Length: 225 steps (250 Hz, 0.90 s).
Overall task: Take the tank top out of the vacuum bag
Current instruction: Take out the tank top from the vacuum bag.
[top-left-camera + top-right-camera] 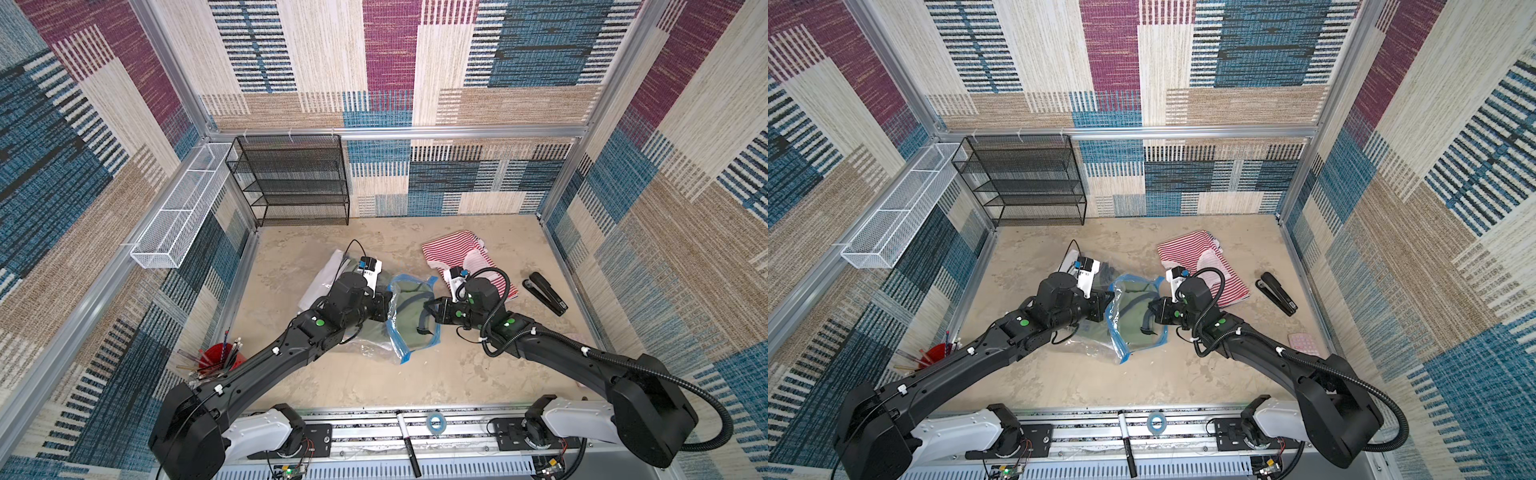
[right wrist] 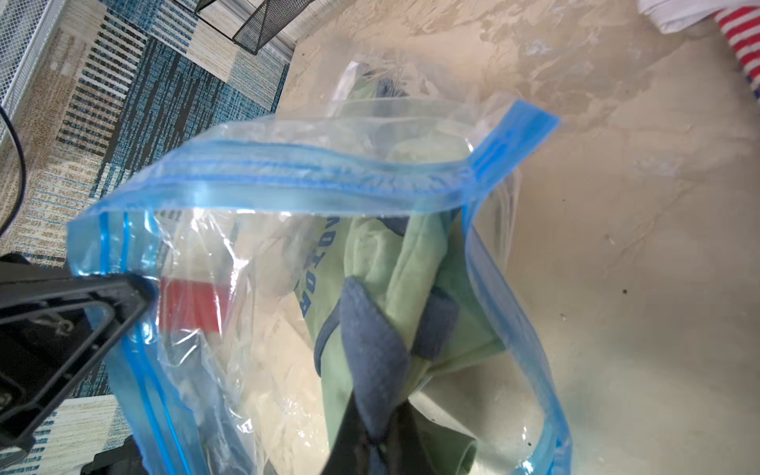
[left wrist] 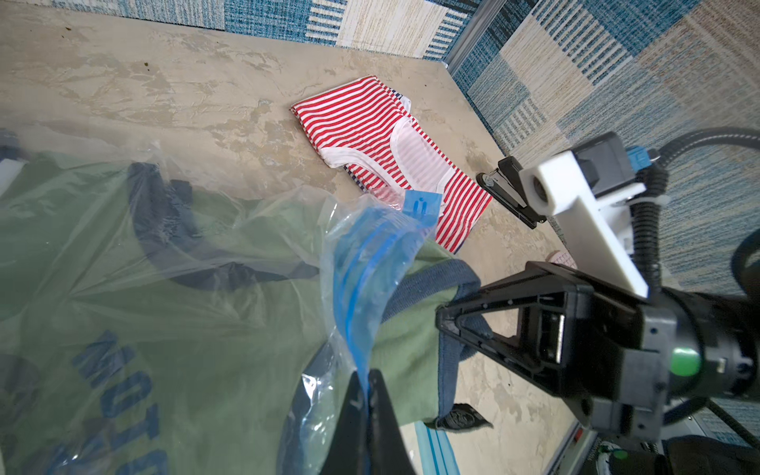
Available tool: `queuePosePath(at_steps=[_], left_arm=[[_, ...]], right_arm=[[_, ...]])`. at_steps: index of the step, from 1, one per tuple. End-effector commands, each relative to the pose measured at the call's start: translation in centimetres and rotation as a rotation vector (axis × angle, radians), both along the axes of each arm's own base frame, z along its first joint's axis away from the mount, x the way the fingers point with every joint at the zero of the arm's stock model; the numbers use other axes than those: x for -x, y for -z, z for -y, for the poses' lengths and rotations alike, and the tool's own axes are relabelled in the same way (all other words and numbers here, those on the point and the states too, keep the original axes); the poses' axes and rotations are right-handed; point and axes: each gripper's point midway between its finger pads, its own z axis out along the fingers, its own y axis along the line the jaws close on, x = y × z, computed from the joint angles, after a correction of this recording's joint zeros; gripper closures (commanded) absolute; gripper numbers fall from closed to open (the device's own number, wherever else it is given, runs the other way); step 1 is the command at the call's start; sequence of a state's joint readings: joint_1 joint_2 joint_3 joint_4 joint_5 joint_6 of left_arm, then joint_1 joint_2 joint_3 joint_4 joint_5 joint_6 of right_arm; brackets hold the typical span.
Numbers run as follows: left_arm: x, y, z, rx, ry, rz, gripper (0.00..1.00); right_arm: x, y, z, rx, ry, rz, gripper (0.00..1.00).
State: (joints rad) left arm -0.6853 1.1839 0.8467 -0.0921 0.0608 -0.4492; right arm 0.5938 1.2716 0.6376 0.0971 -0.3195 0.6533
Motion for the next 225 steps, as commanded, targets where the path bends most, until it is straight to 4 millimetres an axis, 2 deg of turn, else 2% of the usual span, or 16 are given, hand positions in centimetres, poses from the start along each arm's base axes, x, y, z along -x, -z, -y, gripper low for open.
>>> queuePosePath(at_steps=[1,30,48,91,106,161,194,225], left_arm=[[0.0,-1.0,0.4,0.036,0.018,0.032,1.0],[0.2,-1.0,0.3,0.043,0.02,0.035,1.0],[0.3,-1.0,0.3,0.042,0.024,0.032,1.0],[0.4,-0.8,0.2,0.035,0.027,0.032,1.0],[0.4,-0.9,0.2,0.036,0.026,0.034,1.0],[0.5,-0.9,0.2,0.037,0.028,0.034,1.0],[0.4,-1.0,0.2,0.036,0.027,0.036,1.0],[0.3,-1.0,0.3,0.039,0.026,0.037,1.0]], right_arm=[[0.6,-0.9,-1.8,-0.104,-0.099,0.035,0.93],[1.0,-0.2,-2.1,-0.131,-0.113,0.028,0.83],[0.9,0.2,-1.8,-0.124,-0.099,0.026,0.7],[0.8,1.5,-1.4,-0.084,-0.07,-0.006,0.49],[0.9,2.0,-1.4,-0.084,-0.075,-0.014,0.45],[1.1,4.3,-0.7,-0.034,-0.047,-0.057,0.41],[0.9,4.8,-0.5,-0.009,-0.04,-0.048,0.41],[0.7,4.4,-1.5,-0.046,-0.084,-0.029,0.4]])
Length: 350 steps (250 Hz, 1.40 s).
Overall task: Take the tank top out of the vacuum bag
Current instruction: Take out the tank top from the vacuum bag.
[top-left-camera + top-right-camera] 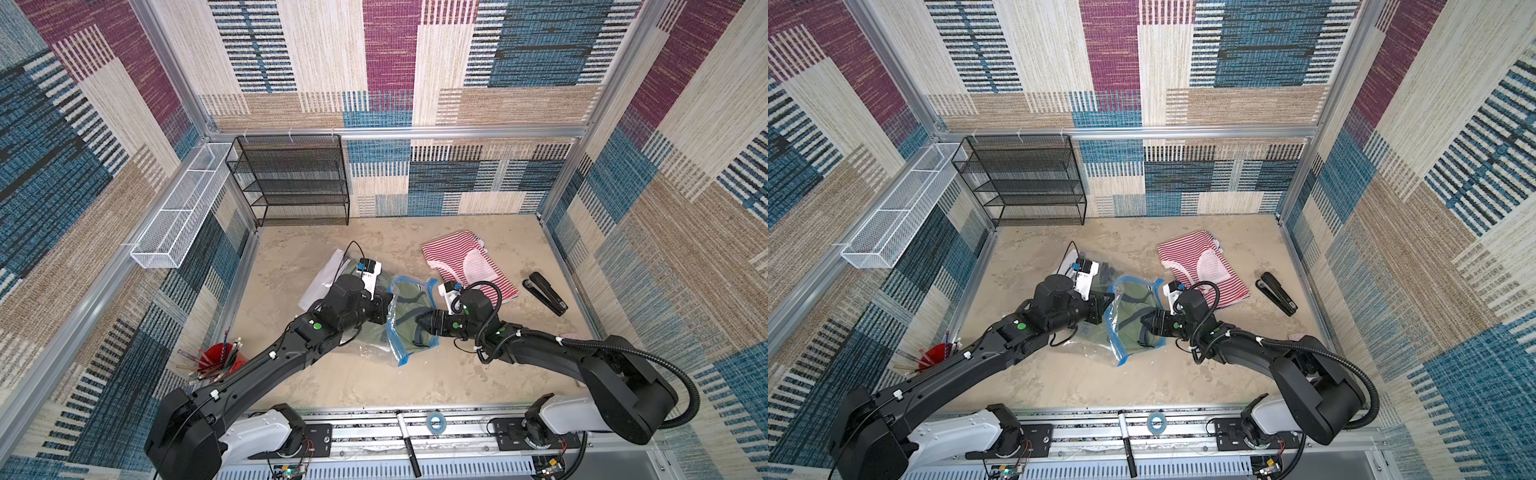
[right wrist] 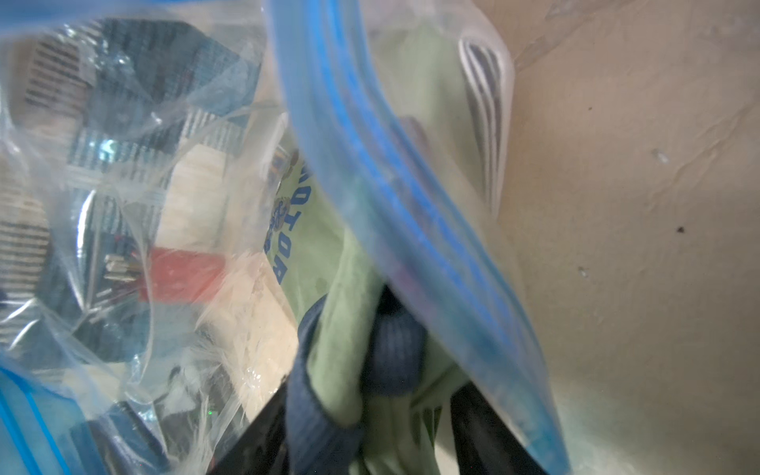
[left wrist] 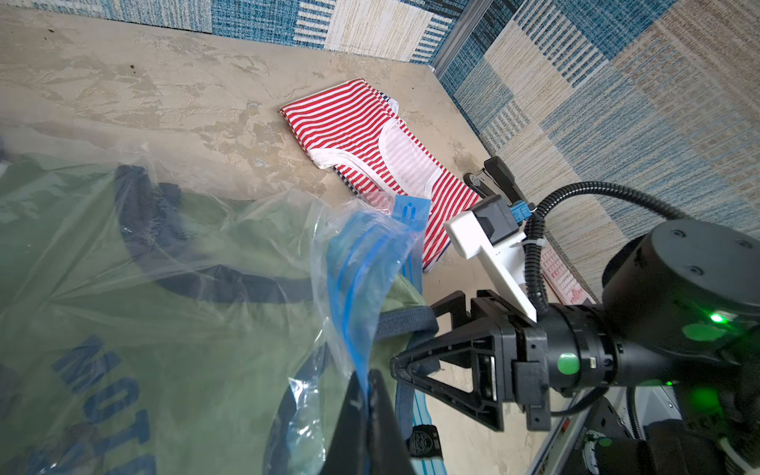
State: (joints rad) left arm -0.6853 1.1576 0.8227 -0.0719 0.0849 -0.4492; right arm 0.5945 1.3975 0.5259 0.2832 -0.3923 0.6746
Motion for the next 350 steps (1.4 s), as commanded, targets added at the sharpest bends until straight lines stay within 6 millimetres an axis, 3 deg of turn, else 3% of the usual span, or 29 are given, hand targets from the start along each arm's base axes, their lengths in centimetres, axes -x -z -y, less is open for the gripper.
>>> queuePosePath(at_steps=[1,69,93,115,135,159,205,290,350], left_arm=[[-0.2,-0.8,0.2,0.017,0.004,0.027,1.0],[-0.1,-0.7,0.1,0.012,0.004,0.021,1.0],[-0.2,-0.8,0.2,0.018,0.006,0.022,1.0],[-0.2,-0.8,0.3,0.025,0.005,0.023,1.0],[-0.4,-0.9,0.2,0.029,-0.004,0.028,1.0],[-0.8,-0.9,-0.2,0.024,-0.036,0.033,1.0],[-1.8,-1.3,-0.5,-0.007,-0.07,0.048,1.0],[-1.6,-1.5,-1.8,-0.036,-0.071,0.083,1.0],[-1.3,-1.1,-2.2,-0.057,-0.067,0.079,1.0]], right_arm=[[-0.6,-0.8,-0.9,-0.037,-0.032,0.051,0.4],[-1.3,-1.1,-2.8,-0.058,-0.073,0.067,0.39],[-1.8,-1.1,-3.4,-0.059,-0.075,0.064,0.43],[-2.2,-0.7,-3.9,-0.046,-0.083,0.048,0.59],[-2.3,-0.6,-4.3,-0.045,-0.091,0.044,1.0],[-2.1,-1.5,-4.6,-0.051,-0.112,0.061,1.0],[-1.0,-6.6,-4.2,-0.091,-0.134,0.124,1.0],[0.6,-15.6,-3.0,-0.112,-0.12,0.085,1.0],[2.6,-25.1,-0.7,-0.305,-0.071,0.086,1.0]])
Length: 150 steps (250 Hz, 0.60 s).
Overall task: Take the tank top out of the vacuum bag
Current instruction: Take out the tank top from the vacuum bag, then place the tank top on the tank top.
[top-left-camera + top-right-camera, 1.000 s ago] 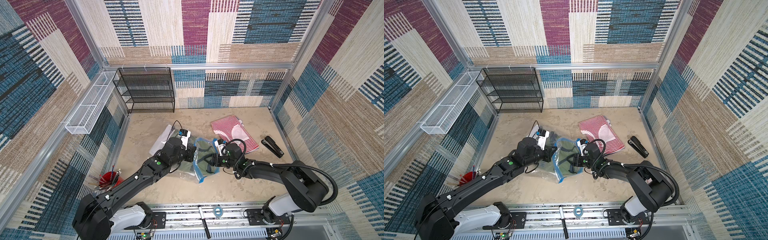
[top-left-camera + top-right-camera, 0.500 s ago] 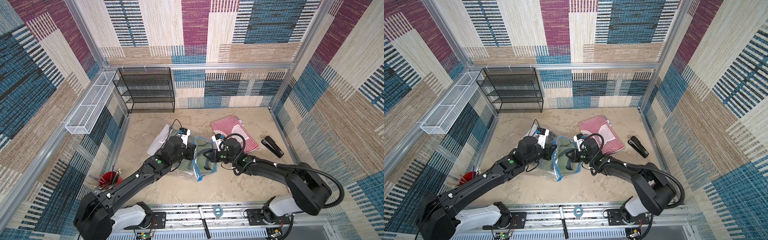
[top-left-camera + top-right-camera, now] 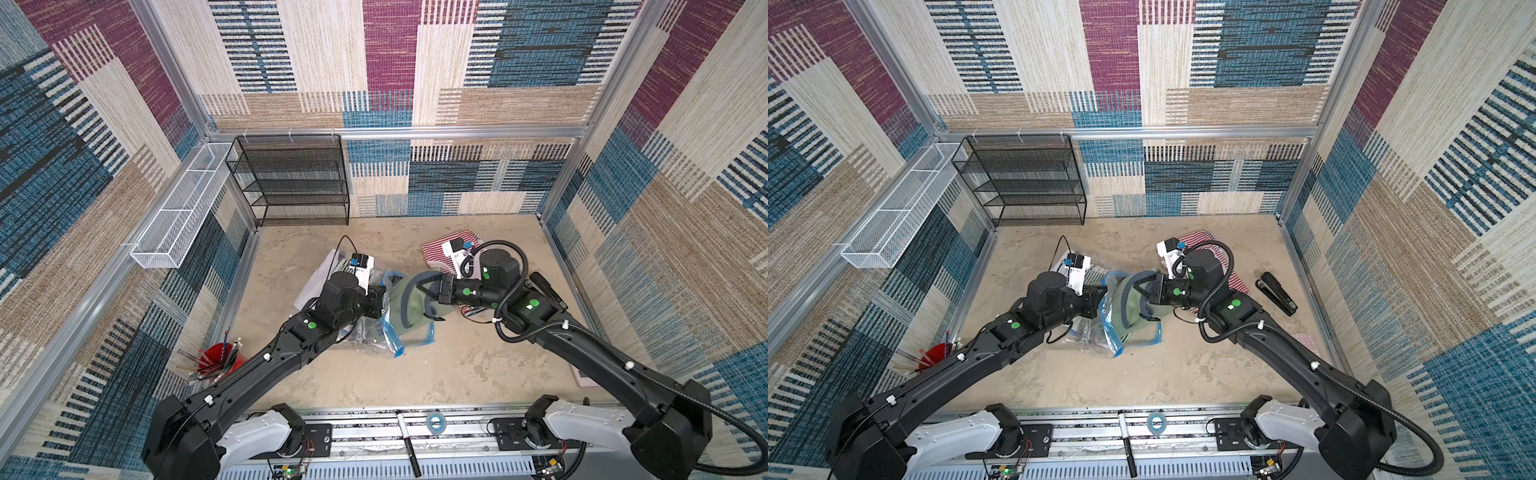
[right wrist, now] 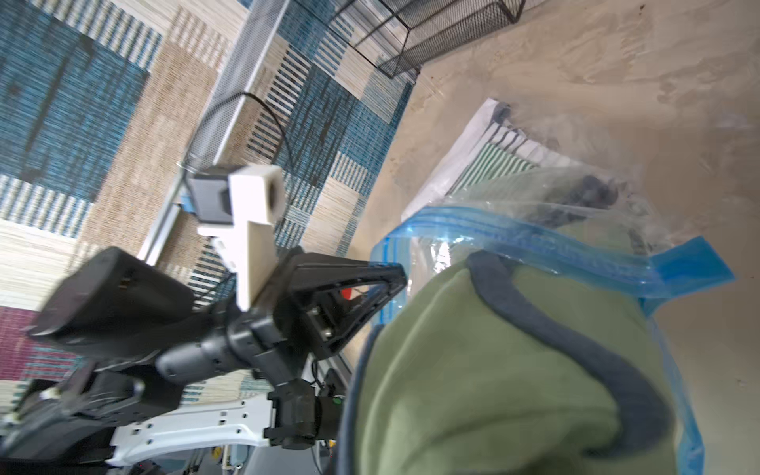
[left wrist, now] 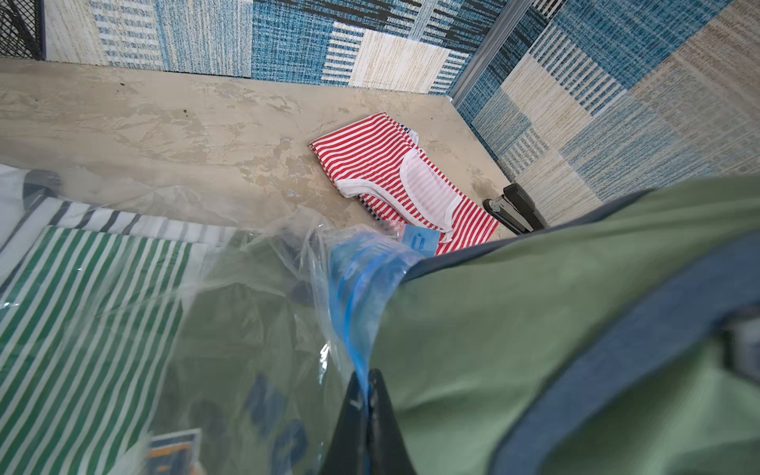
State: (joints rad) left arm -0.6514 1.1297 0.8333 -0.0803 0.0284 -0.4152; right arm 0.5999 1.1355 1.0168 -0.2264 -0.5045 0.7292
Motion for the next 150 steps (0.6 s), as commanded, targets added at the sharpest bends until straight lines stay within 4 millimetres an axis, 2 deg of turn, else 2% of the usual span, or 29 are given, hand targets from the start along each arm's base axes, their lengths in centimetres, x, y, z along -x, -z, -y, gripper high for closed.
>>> queuePosePath(at_steps=[1,44,82,113,150], left_arm=[[0.0,0.2,-0.4,-0.034,0.0,0.018,1.0],[0.1,0.5,-0.9,-0.04,-0.017,0.019,1.0],[0.3,0.6,-1.1,-0.04,-0.021,0.024,1.0],[0.4,0.4,-1.2,-0.035,-0.02,0.033,1.0],[0.3,0.3,-1.1,-0.032,-0.019,0.035,1.0]], right_arm=[[1.4,-4.0,0.8,-0.105,0.002,-0.047,1.0],[1.4,-10.1,3.2,-0.22,0.083,-0.036,1.0],[-0.4,-15.0,7.3,-0.257,0.274,0.033,1.0],[-2.7,-17.1,9.7,-0.256,0.348,0.074,1.0],[-5.9,-17.4,10.8,-0.274,0.38,0.088,1.0]])
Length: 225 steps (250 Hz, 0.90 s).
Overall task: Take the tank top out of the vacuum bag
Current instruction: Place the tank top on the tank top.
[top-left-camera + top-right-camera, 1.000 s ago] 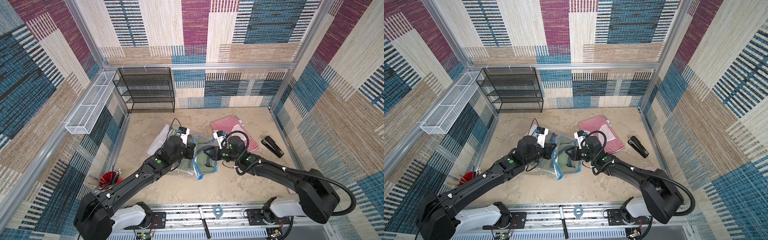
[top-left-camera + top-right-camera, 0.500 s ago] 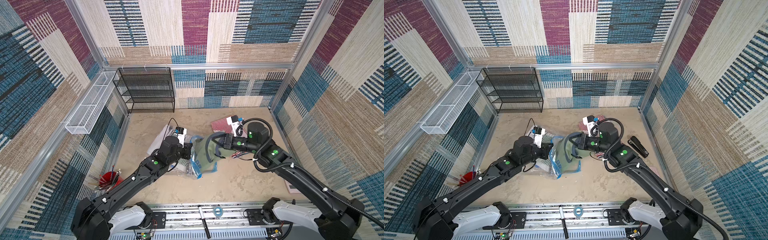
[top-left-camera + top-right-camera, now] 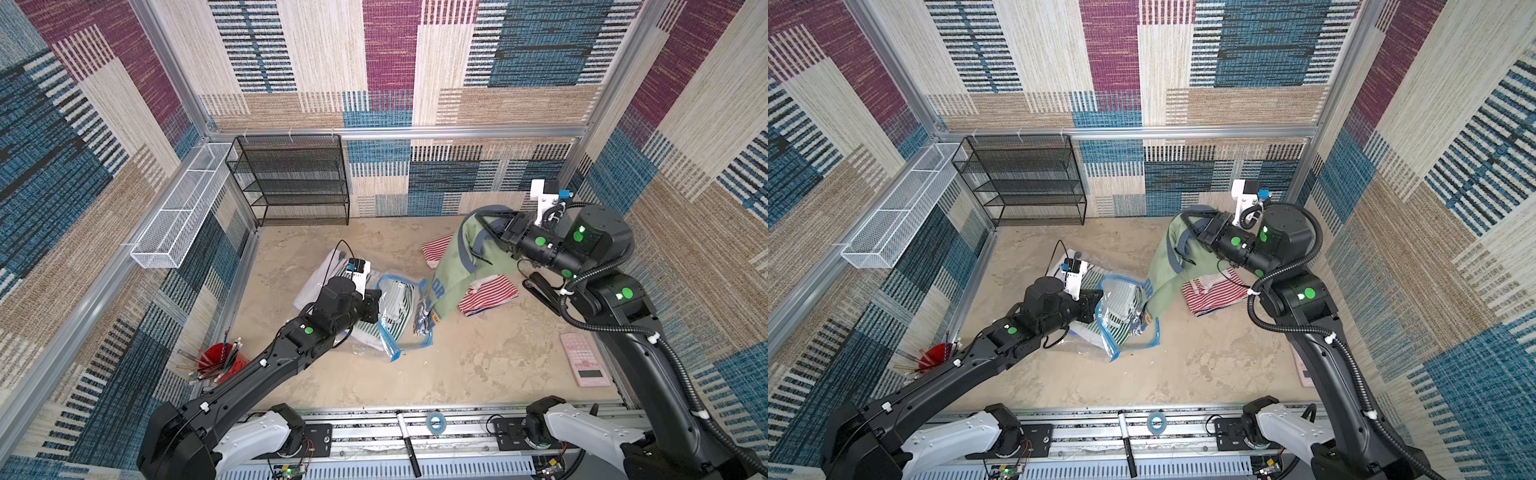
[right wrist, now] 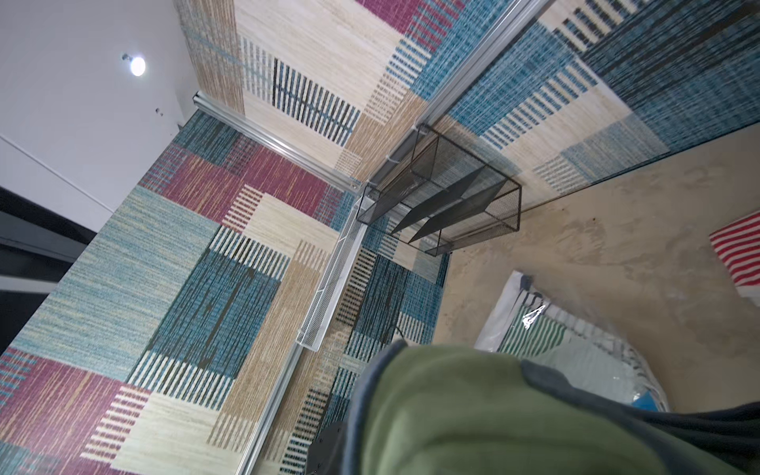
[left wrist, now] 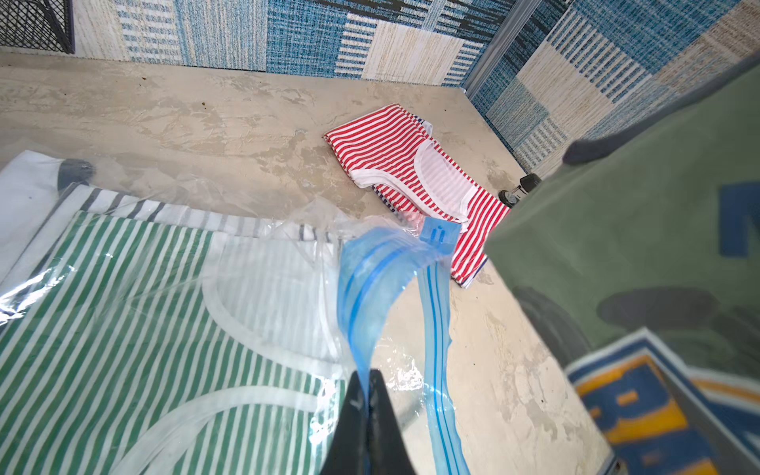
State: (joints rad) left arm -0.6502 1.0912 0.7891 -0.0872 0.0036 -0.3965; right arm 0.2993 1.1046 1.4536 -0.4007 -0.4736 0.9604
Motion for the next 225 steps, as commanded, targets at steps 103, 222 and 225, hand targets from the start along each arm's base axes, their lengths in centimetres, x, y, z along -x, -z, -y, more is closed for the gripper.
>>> queuePosePath(at_steps=[103,222,225], left_arm=[[-0.4,-1.4,0.3,-0.006,0.012,0.029,1.0],[-0.7,-3.0,-0.1,-0.006,-0.012,0.065,1.0],[-0.7,-3.0,-0.1,-0.004,-0.012,0.066,1.0]], right_arm=[[-9.6,1.0,3.8,0.14,0.174,0.077,1.0],[-19.2,6.1,3.2,0.288,0.173,0.114,1.0],[-19.4,6.3,3.3,0.293,0.176,0.113,1.0]])
